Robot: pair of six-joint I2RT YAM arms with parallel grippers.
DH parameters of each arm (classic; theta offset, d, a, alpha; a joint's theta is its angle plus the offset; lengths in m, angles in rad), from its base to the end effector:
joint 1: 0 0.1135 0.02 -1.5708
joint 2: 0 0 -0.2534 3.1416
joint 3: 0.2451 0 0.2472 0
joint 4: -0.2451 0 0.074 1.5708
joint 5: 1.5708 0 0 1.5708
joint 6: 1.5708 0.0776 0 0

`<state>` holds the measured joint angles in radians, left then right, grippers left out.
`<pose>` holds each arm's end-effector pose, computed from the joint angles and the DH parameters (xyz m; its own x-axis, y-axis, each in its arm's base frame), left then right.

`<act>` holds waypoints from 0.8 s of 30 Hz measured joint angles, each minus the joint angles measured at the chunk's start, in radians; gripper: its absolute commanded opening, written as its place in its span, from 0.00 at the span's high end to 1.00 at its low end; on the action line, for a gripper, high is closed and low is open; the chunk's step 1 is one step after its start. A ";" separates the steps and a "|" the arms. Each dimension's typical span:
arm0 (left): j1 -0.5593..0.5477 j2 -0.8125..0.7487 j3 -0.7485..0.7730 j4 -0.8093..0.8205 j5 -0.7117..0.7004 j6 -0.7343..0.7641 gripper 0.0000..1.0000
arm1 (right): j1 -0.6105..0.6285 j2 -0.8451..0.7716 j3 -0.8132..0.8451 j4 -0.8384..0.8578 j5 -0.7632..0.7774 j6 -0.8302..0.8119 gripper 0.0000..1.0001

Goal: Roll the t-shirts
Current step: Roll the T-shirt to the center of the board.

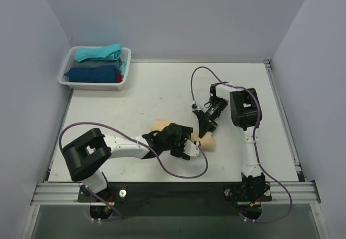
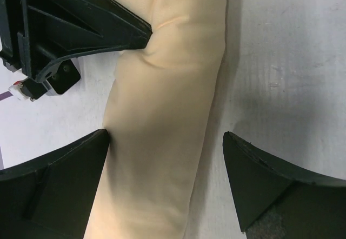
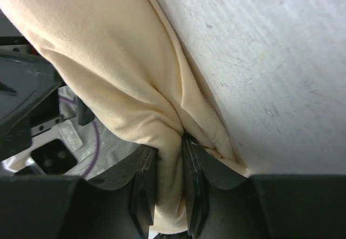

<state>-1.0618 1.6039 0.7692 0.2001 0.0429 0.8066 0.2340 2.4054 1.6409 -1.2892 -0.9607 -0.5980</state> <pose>0.1705 -0.3124 0.1395 0.4421 0.6879 -0.5756 0.8239 -0.0577 0.5638 0.3426 0.1470 0.0560 -0.8456 -0.5332 -0.0249 -0.2889 0.4179 0.8613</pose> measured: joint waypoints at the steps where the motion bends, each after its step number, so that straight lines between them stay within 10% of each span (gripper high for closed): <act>1: 0.000 0.020 0.000 0.020 -0.005 0.014 0.03 | -0.002 0.012 0.006 -0.013 -0.004 -0.001 0.85; 20: 0.011 0.191 0.069 0.158 -0.049 0.113 0.20 | -0.019 0.098 0.119 -0.098 -0.047 -0.084 0.86; 24: 0.026 0.228 0.121 0.122 -0.031 0.119 0.30 | -0.024 0.111 0.133 -0.098 -0.063 -0.091 0.59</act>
<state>-1.0363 1.8317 0.8906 0.3222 0.0116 0.9253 0.2096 2.5160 1.7741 -1.3872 -1.0237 -0.6891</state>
